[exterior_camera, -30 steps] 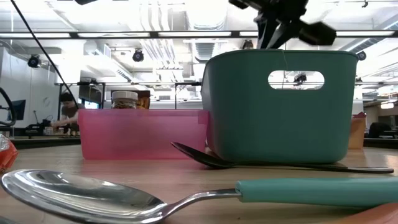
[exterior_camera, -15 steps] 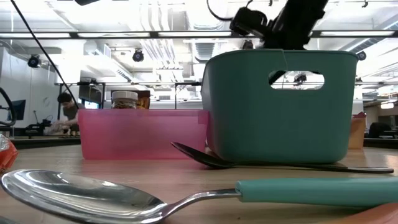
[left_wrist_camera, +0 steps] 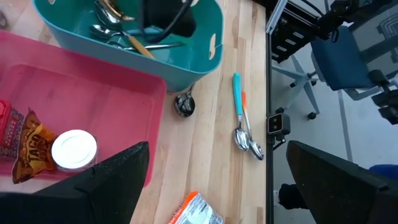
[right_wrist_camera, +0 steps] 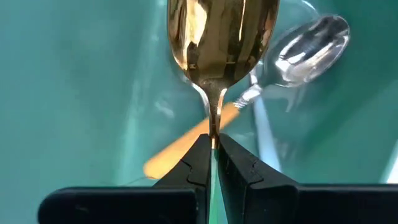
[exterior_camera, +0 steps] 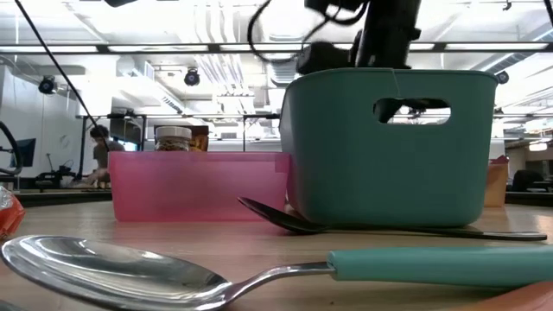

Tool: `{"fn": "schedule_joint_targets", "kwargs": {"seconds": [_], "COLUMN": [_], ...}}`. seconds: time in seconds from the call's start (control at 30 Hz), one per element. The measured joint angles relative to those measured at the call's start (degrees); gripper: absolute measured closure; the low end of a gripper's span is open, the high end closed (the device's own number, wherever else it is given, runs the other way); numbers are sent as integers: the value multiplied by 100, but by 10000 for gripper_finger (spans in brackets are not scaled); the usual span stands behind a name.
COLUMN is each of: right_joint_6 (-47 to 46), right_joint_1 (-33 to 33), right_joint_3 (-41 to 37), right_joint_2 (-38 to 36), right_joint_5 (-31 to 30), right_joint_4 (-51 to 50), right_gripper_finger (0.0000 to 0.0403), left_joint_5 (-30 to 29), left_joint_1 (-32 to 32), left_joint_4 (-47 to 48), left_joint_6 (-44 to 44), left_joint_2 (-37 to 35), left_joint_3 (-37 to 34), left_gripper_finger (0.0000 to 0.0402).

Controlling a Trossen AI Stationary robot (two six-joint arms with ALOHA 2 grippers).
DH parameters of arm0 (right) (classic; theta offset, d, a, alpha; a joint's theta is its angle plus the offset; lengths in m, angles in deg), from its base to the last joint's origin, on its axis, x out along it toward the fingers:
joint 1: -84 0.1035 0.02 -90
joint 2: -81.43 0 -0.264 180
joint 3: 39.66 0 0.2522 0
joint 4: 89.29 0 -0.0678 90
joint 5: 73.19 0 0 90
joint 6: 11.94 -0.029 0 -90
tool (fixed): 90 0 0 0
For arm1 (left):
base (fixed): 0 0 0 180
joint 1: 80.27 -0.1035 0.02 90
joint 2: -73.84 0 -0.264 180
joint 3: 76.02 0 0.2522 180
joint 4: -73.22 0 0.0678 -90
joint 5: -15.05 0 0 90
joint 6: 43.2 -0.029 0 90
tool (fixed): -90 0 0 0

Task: Pick & Place Food Item
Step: Put the green spoon into the green bin

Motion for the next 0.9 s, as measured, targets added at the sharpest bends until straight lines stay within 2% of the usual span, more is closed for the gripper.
{"fn": "schedule_joint_targets", "kwargs": {"seconds": [0.13,0.53,0.9], "right_joint_6": [-4,-256,85], "right_joint_1": [-81,-89,-100], "right_joint_3": [115,127,104], "right_joint_2": [247,655,905], "right_joint_5": [273,453,665], "right_joint_4": [36,34,4], "right_gripper_finger": [390,390,390], "left_joint_5": [0,2,2], "left_joint_1": [0,0,2], "left_joint_4": [0,40,57], "left_joint_6": [0,44,46], "left_joint_2": [0,0,0], "left_joint_3": [0,0,0], "left_gripper_finger": [21,21,21]}}
